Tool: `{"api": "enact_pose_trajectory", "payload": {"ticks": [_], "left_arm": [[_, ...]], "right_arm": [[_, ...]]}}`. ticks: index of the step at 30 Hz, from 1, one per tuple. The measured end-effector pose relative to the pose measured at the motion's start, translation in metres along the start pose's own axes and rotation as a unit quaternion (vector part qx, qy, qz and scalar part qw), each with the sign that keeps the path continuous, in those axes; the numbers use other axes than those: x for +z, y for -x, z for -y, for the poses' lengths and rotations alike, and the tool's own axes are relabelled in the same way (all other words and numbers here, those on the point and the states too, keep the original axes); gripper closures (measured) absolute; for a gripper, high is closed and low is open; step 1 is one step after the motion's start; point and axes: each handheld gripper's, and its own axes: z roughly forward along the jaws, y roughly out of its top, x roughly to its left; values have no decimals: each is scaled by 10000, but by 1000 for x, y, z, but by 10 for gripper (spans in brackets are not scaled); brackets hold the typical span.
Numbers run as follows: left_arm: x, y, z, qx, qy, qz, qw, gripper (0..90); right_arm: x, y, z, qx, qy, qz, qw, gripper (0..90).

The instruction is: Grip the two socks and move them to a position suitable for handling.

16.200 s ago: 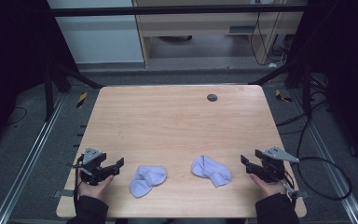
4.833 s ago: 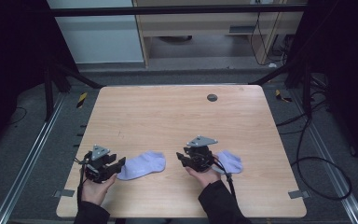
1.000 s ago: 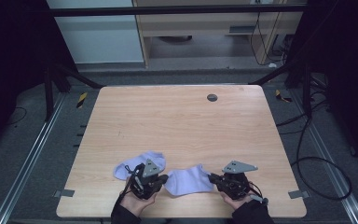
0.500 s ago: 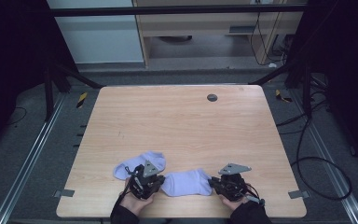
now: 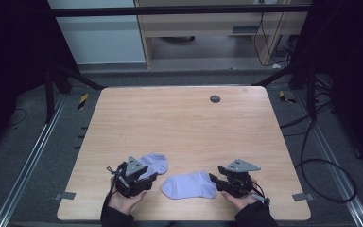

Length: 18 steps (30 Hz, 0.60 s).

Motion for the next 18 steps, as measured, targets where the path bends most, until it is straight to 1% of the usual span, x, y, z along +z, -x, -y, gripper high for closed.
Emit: {"api": "enact_pose_trajectory", "payload": {"ticks": [3,4,5,8,9,13,15,18], "left_arm": [[-7,-10,1,-124,72,-112,9998,494],[-8,-12,2,-132,78,-127,9998,488],[-10,-17,3,-192,102,-170,9996,485],[-16,-25,5,-248,119,-293,9992,479],[-17,-28,6,-268,123,-300,9991,479],[-21,-41,11,-357,120,-437,9983,471],[-22,-49,14,-422,121,-499,9978,465],[-25,-59,18,-464,113,-629,9969,455]], "right_arm": [[2,-2,-7,46,105,8,9999,474],[4,-3,-10,63,142,-6,9999,468],[5,-3,-11,73,143,-2,9999,465],[15,-9,-19,62,170,-59,9998,443],[18,-11,-21,64,174,-82,9998,440],[25,-18,-30,61,255,-175,9995,423],[30,-23,-35,29,264,-212,9994,419],[38,-30,-41,-13,267,-269,9993,416]]}}
